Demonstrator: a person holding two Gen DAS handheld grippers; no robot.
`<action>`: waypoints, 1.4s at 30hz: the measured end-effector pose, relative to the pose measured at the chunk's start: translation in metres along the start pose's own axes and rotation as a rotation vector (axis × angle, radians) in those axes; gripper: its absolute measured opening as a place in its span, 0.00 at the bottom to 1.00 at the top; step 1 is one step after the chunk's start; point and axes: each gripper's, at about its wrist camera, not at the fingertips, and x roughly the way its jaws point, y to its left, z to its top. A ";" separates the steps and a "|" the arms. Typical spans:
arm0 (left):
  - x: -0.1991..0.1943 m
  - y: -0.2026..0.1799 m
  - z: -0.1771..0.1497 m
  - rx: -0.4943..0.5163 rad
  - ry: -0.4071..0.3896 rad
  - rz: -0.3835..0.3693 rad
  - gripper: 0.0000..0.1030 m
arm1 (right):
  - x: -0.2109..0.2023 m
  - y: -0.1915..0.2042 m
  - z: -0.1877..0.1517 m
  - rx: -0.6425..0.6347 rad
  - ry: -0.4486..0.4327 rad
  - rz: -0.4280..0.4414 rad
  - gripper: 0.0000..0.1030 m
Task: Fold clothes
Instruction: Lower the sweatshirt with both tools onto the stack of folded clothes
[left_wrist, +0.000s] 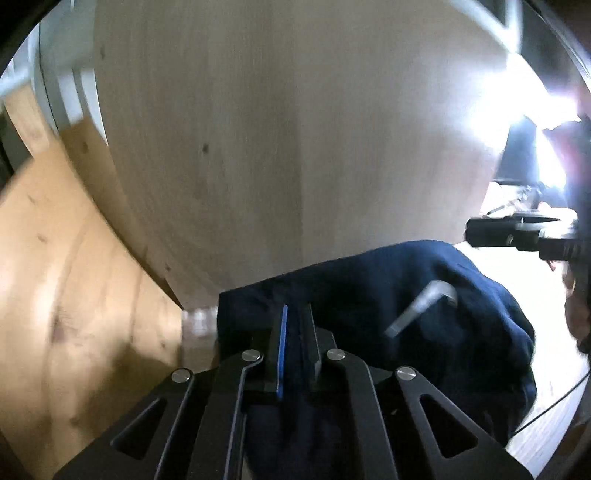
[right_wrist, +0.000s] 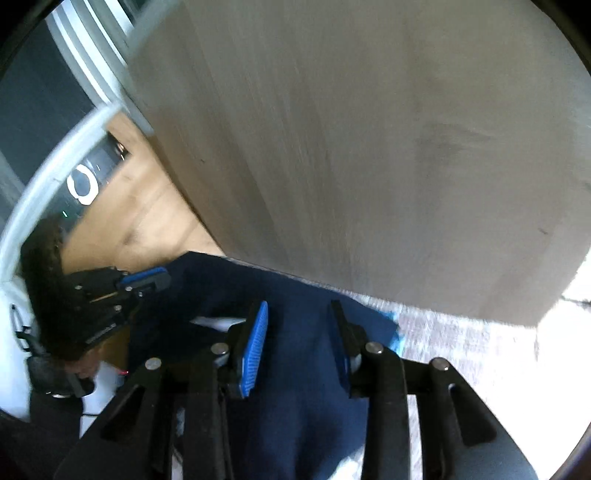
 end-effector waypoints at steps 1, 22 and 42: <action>-0.007 -0.004 -0.001 0.001 -0.006 -0.020 0.07 | -0.015 -0.001 -0.010 0.007 -0.017 0.008 0.32; 0.093 -0.106 0.079 0.144 0.162 -0.273 0.01 | -0.039 -0.002 -0.160 0.113 -0.012 -0.023 0.25; 0.044 -0.168 -0.035 0.345 0.217 -0.392 0.02 | 0.067 -0.083 -0.028 0.245 0.108 0.050 0.26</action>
